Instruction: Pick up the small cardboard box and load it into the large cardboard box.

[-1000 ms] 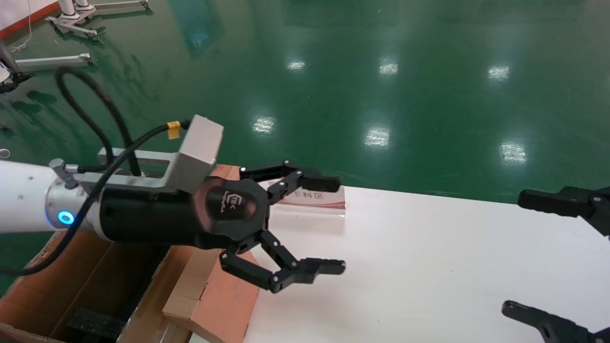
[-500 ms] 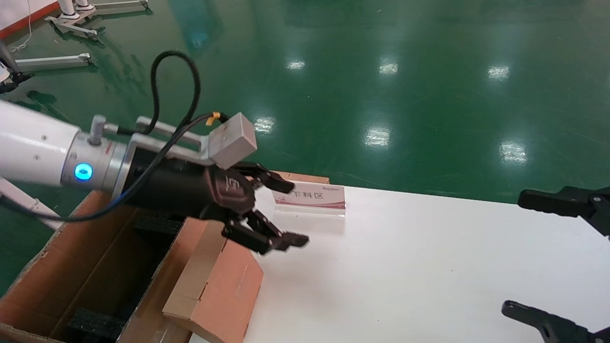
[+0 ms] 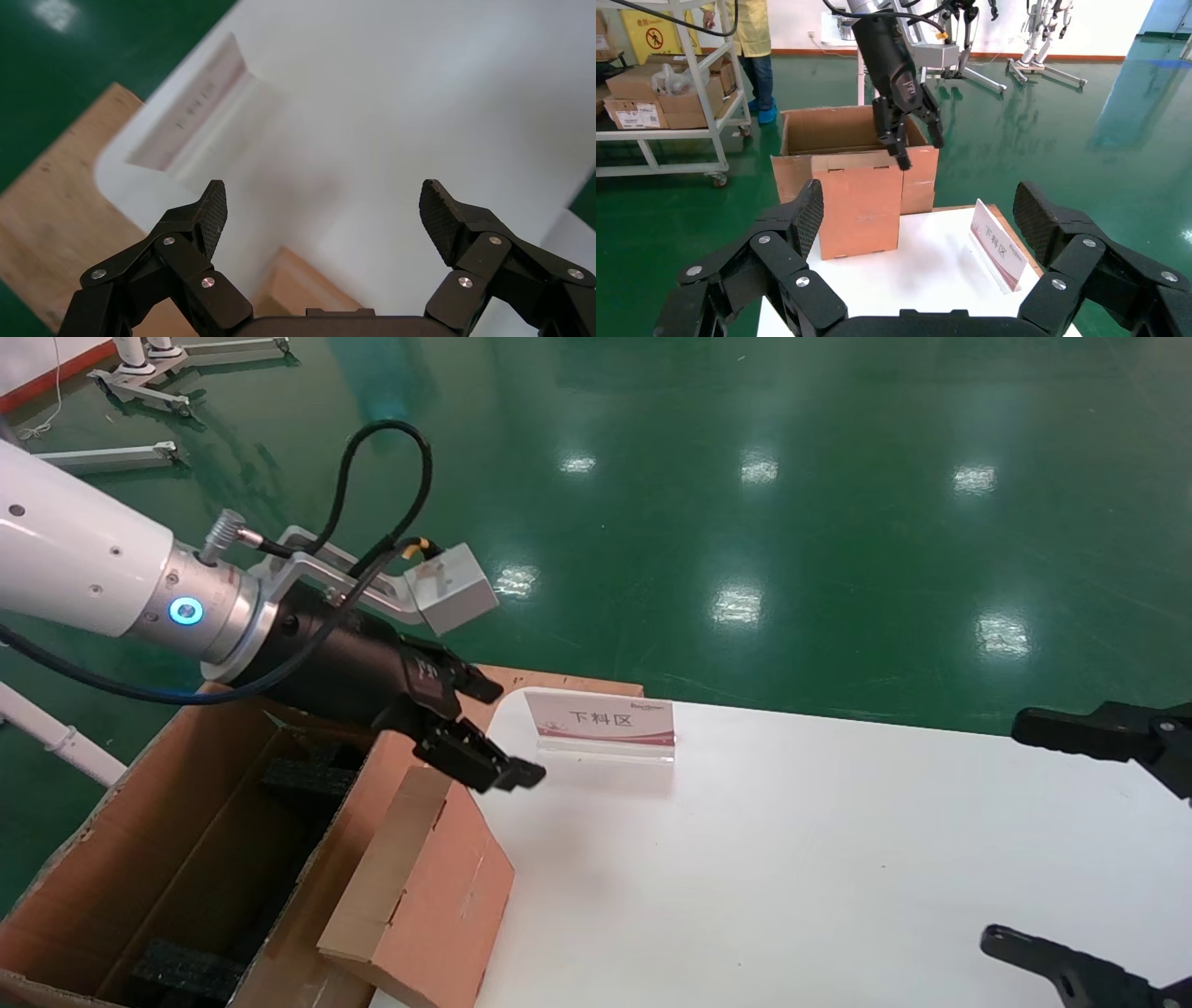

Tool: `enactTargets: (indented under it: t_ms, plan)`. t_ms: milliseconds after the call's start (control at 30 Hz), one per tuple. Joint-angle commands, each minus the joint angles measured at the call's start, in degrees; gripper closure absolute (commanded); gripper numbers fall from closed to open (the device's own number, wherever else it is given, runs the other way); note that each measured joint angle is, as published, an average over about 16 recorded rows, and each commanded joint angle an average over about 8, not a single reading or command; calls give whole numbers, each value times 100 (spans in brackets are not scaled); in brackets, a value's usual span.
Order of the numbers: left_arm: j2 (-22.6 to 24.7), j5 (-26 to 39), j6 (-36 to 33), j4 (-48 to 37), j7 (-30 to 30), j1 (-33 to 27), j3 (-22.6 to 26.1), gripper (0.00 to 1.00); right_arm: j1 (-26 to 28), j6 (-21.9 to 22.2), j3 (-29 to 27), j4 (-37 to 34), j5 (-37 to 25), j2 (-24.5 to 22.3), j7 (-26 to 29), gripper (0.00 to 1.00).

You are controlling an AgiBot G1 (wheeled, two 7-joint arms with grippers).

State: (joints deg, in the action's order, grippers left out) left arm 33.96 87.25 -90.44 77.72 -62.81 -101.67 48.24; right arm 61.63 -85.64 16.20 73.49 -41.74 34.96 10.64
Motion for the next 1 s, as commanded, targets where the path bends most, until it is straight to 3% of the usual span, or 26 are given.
enactTargets:
  t_ms: [33, 600, 1000]
  plan:
    - [-13, -92, -10, -5, -147, -136, 229, 0, 0, 0, 1, 0, 1, 0, 0, 0]
    - [67, -206, -55, -3, -1386, -1756, 2702, 0, 2, 3, 8, 0, 5, -3, -4, 0]
    - [441, -493, -17, -9, -2178, -2656, 4499, 0, 3, 5, 12, 0, 9, -5, -6, 0]
